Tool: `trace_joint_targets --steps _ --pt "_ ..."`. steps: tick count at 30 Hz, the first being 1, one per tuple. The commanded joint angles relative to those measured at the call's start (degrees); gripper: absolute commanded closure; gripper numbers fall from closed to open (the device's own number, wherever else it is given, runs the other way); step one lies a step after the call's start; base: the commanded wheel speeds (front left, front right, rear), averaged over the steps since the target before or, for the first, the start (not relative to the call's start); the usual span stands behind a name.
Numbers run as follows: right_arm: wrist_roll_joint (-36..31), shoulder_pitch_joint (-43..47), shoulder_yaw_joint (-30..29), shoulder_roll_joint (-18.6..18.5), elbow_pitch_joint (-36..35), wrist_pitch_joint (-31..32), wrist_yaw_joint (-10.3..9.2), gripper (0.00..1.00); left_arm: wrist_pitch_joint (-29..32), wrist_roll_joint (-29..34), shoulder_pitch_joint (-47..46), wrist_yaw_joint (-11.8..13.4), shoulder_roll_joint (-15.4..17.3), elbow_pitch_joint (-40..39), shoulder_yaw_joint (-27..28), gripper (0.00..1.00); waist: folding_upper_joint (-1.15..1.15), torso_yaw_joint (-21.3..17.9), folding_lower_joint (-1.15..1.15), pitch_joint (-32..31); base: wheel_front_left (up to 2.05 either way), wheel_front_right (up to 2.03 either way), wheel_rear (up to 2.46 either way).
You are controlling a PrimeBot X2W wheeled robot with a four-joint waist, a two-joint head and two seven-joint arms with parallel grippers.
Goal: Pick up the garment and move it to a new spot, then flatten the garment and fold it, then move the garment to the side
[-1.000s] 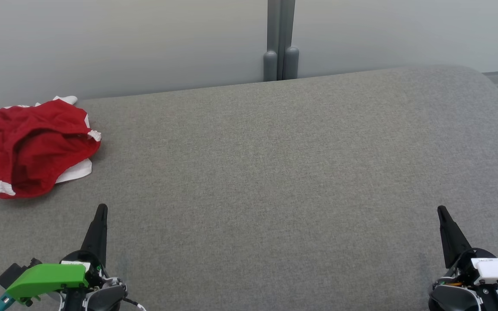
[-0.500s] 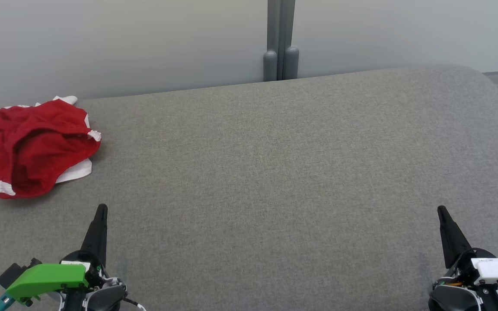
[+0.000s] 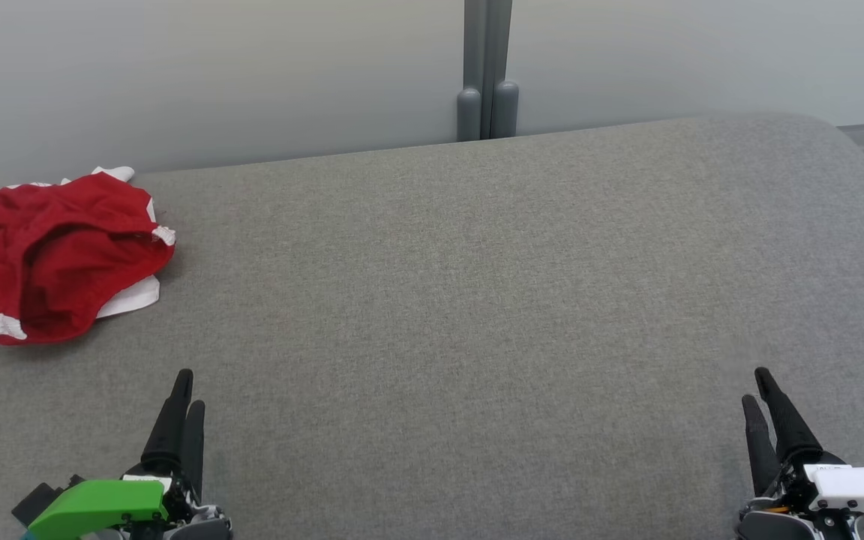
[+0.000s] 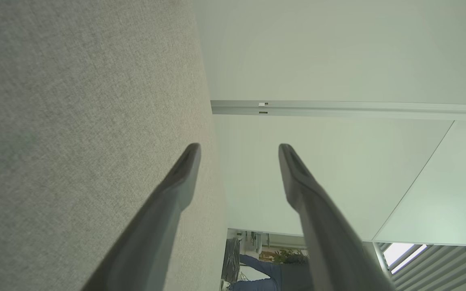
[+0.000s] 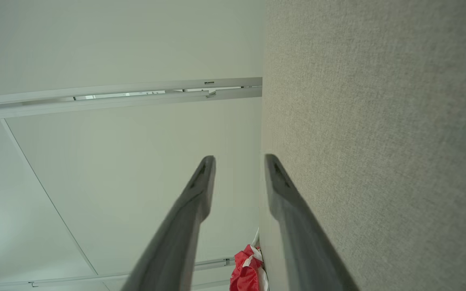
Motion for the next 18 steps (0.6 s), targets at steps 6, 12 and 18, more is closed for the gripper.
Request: trace_joint_targets --steps 6,12,18 --pt "-1.55 -0.56 0.8 -0.27 -0.97 -1.81 0.02 0.0 -2.08 1.48 -0.9 -0.16 0.13 -1.64 -1.49 0.0 0.0 0.0 0.0 0.03 0.0 0.0 0.0" --pt "-4.46 -0.96 0.89 -0.33 -1.1 -3.33 0.02 0.0 -3.81 3.96 -1.08 -0.19 0.17 -2.56 -2.17 0.0 0.0 0.0 0.0 0.05 0.0 0.0 0.0" --pt "-9.2 -1.33 0.58 -0.39 -2.02 -4.73 0.02 0.0 -5.44 9.07 -1.27 -0.19 0.2 -3.89 -2.31 0.0 0.0 0.0 0.0 0.08 0.0 0.0 0.0"
